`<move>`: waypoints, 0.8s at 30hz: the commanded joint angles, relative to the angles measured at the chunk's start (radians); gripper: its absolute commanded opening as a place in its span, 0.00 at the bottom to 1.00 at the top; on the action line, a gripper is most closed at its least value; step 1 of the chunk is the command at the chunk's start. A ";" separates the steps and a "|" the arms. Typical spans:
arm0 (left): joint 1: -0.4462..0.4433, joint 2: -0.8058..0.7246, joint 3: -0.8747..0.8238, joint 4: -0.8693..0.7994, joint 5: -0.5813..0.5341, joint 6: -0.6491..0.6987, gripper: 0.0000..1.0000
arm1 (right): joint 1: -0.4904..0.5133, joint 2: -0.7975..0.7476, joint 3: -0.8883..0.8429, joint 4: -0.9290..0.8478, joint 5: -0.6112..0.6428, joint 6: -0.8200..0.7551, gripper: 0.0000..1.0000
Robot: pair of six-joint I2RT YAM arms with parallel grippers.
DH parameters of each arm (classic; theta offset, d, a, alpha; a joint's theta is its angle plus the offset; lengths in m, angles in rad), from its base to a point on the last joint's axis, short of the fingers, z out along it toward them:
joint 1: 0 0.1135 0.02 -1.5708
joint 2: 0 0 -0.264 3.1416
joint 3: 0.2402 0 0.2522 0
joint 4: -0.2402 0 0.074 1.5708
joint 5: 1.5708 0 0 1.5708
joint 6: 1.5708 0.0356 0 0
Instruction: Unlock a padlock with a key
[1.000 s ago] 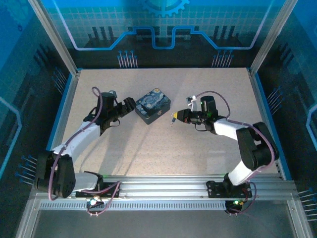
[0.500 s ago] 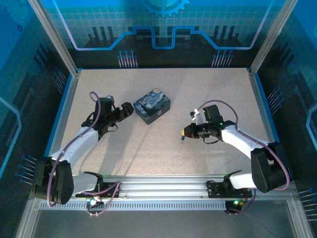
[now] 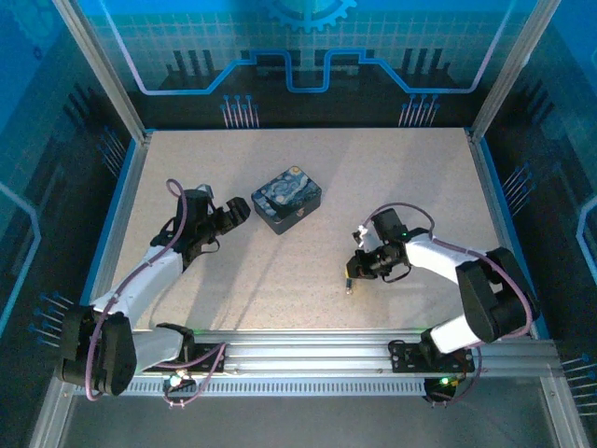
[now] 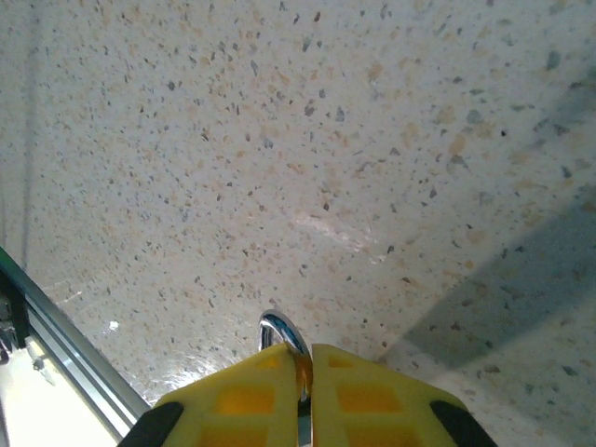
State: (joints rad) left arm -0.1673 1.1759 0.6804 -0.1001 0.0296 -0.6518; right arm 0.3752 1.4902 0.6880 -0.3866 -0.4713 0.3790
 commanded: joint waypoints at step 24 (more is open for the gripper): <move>0.033 -0.117 0.032 -0.048 -0.055 0.033 0.99 | -0.107 -0.271 0.088 -0.019 0.173 -0.085 0.40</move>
State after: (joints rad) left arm -0.1463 1.1034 0.6781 -0.1123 0.0212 -0.6502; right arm 0.3061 1.2617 0.7429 -0.3908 -0.3393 0.3386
